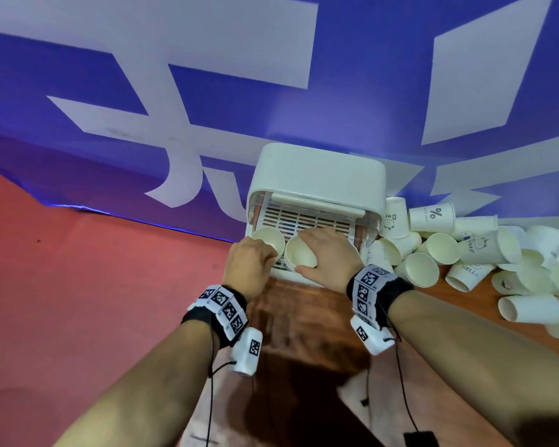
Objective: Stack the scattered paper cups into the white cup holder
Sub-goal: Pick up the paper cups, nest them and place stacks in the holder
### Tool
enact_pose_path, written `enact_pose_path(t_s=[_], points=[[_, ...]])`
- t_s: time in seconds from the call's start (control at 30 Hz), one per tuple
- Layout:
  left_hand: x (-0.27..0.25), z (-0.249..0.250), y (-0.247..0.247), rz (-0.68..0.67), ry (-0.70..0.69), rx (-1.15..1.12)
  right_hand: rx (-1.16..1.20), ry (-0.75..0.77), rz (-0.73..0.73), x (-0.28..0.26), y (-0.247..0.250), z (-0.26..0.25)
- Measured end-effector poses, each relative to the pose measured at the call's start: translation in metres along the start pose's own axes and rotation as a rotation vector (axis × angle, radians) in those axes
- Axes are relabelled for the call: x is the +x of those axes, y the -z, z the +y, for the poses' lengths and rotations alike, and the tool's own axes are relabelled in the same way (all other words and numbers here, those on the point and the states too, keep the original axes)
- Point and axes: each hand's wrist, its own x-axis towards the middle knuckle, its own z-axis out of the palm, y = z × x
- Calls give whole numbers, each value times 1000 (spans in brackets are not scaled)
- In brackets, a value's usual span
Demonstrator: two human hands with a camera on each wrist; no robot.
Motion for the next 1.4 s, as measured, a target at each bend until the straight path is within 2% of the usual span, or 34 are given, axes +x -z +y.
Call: enact_pose_path(t_s=[0.27, 0.43, 0.67, 0.73, 0.9, 1.17, 1.4], points=[[2, -3, -2, -12, 23, -1, -46, -1, -26, 4, -5, 2], [0, 4, 2, -69, 65, 11, -60, -10, -40, 1, -1, -3], [-3, 29, 22, -54, 45, -5, 147, 43, 70, -34, 21, 6], [-6, 42, 23, -34, 22, -6, 218, 41, 122, -49, 32, 16], [-10, 92, 10, -15, -83, -39, 338, -84, 248, -96, 46, 56], [-21, 168, -37, -97, -143, -77, 305, -239, 243, -176, 52, 129], [-16, 220, -67, -149, -178, -84, 310, -319, 283, -218, 58, 180]])
